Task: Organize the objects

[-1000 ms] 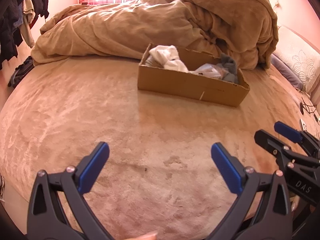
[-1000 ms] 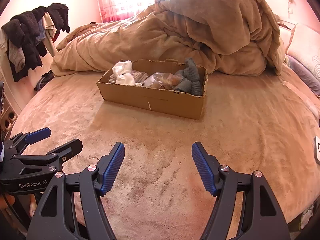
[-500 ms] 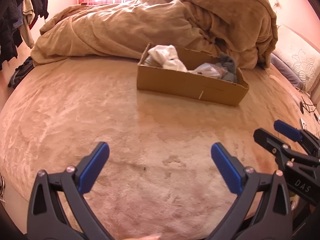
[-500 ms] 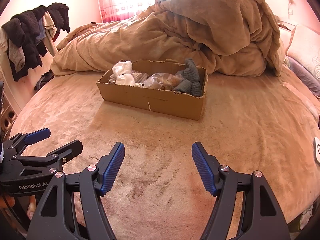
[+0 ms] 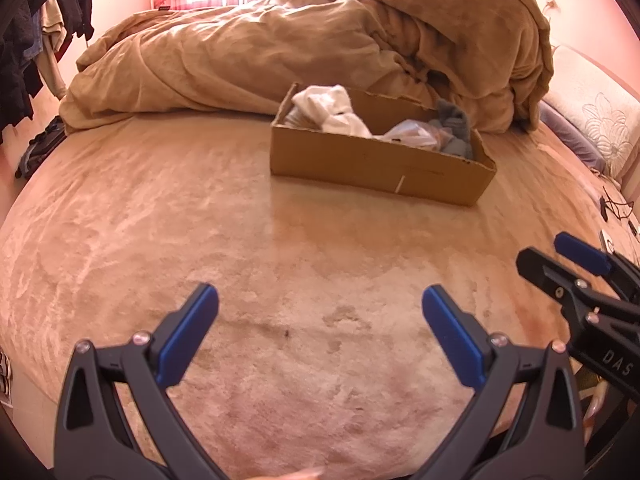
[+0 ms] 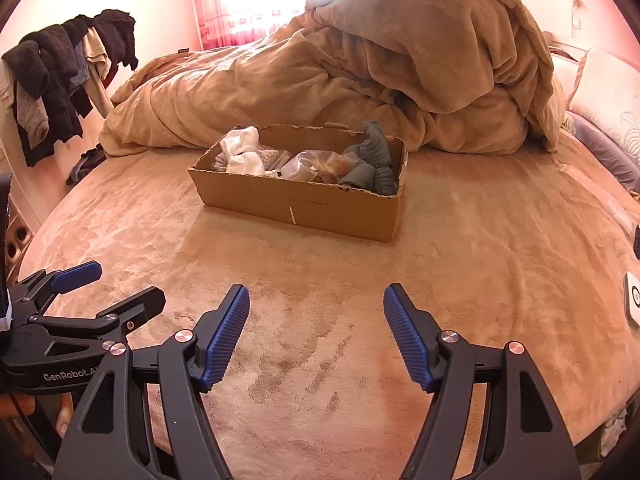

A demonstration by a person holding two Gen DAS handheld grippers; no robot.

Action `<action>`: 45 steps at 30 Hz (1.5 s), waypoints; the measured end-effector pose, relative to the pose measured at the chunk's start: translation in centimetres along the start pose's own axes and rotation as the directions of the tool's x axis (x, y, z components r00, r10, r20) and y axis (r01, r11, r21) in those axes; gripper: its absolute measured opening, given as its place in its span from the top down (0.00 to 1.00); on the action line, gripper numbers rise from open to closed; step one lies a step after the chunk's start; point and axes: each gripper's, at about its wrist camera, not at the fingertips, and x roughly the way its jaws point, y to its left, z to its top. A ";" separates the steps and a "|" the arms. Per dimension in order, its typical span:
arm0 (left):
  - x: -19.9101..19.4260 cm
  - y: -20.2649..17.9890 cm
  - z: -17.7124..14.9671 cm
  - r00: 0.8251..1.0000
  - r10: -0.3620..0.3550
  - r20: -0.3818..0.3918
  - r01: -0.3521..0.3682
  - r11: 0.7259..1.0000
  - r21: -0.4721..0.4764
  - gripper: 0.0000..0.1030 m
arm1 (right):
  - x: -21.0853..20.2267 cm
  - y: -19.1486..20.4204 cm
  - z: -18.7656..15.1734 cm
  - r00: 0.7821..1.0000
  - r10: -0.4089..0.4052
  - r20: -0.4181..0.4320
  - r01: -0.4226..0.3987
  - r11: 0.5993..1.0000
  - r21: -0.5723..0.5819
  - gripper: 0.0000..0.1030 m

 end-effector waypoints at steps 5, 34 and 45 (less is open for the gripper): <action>0.1 -0.1 -0.1 1.000 -0.004 -0.001 0.004 1.000 -0.004 0.00 | -0.1 0.0 0.0 1.000 0.000 0.002 0.000 1.000 -0.003 0.29; 0.6 0.1 -0.4 1.000 0.008 -0.024 -0.008 1.000 -0.015 0.00 | 0.2 -0.2 -0.3 1.000 -0.013 -0.012 0.013 1.000 -0.009 0.29; 0.5 0.3 -0.4 0.999 -0.015 -0.034 0.014 0.999 -0.030 0.00 | 0.2 -0.2 -0.3 1.000 -0.015 -0.012 0.015 1.000 -0.010 0.29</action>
